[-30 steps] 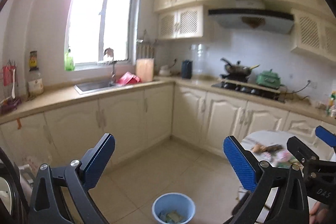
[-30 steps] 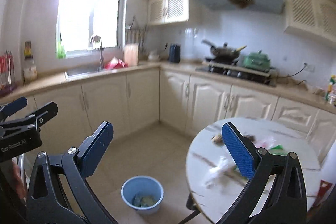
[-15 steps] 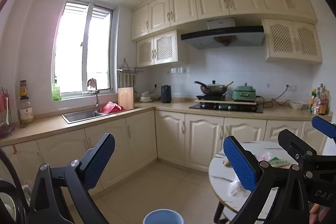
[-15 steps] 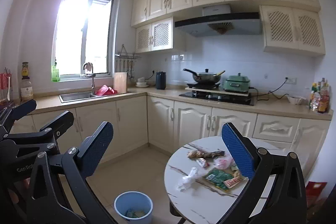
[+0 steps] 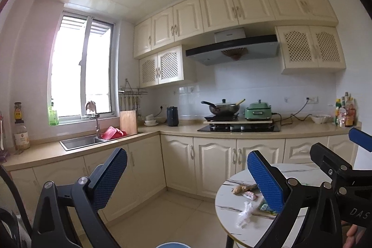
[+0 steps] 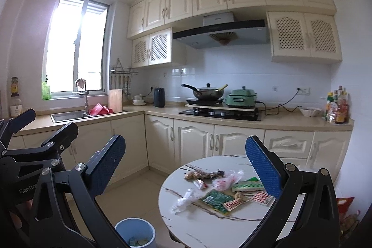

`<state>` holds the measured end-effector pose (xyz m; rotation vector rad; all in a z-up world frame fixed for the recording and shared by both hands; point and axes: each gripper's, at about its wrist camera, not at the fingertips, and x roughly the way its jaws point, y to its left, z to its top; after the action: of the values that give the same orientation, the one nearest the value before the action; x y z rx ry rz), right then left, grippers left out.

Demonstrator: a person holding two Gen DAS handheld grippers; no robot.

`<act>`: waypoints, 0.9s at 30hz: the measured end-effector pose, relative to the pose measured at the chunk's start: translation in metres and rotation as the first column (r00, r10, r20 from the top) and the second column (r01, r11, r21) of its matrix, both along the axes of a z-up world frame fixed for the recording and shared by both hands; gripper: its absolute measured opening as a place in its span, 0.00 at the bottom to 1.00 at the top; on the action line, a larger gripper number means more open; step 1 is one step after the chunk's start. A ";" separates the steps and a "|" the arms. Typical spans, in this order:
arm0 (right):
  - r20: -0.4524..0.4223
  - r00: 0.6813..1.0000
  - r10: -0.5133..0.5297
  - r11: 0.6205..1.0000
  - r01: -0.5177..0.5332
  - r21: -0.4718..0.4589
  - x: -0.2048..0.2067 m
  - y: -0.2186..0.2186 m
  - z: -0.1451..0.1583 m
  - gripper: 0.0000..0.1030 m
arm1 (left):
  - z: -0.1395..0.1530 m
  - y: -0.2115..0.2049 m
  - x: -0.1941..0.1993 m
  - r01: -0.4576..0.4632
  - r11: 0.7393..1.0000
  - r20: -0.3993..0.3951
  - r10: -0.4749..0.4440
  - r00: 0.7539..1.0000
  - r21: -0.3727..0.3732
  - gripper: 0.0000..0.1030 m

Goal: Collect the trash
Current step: 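Move both open tools back toward the table, then grasp the brown lump with the right tool while the left tool grasps the clear plastic wrap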

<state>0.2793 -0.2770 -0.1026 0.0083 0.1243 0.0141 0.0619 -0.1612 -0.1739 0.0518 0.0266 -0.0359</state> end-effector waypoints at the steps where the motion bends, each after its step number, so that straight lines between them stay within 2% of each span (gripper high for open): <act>1: -0.002 1.000 -0.007 1.000 0.007 0.003 0.001 -0.004 -0.001 1.00 | 0.003 -0.002 0.009 0.008 1.000 0.001 -0.008 1.000 0.002 0.99; 5: -0.016 0.999 -0.045 0.999 0.045 0.017 0.005 -0.022 -0.007 1.00 | 0.004 -0.015 0.034 0.069 0.998 -0.016 -0.068 0.998 0.015 0.99; 7: -0.039 0.997 -0.073 0.997 0.074 0.024 0.009 -0.035 -0.013 1.00 | 0.001 -0.021 0.051 0.124 0.992 -0.056 -0.123 0.991 0.017 0.99; 11: -0.114 0.983 -0.143 0.989 0.147 0.026 0.025 -0.066 -0.032 1.00 | -0.017 -0.031 0.096 0.241 0.971 -0.166 -0.237 0.957 0.005 0.99; 15: -0.203 0.955 -0.216 0.972 0.230 0.047 0.046 -0.101 -0.058 1.00 | -0.040 -0.034 0.144 0.268 0.963 -0.272 -0.259 0.927 -0.004 0.99; 22: -0.377 0.888 -0.264 0.950 0.308 0.060 0.093 -0.145 -0.117 1.00 | -0.092 -0.044 0.249 0.311 0.950 -0.490 -0.279 0.826 -0.017 0.99; 24: -0.424 0.867 -0.262 0.947 0.315 0.058 0.109 -0.154 -0.135 1.00 | -0.110 -0.049 0.281 0.317 0.948 -0.549 -0.278 0.788 -0.025 0.99; 27: -0.487 0.834 -0.259 0.945 0.323 0.051 0.131 -0.165 -0.159 1.00 | -0.118 -0.061 0.323 0.316 0.949 -0.604 -0.266 0.751 -0.026 0.99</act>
<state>0.4103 -0.4417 -0.2615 0.1648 0.6172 -0.2902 0.3847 -0.2218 -0.2918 0.1220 0.6677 -0.3692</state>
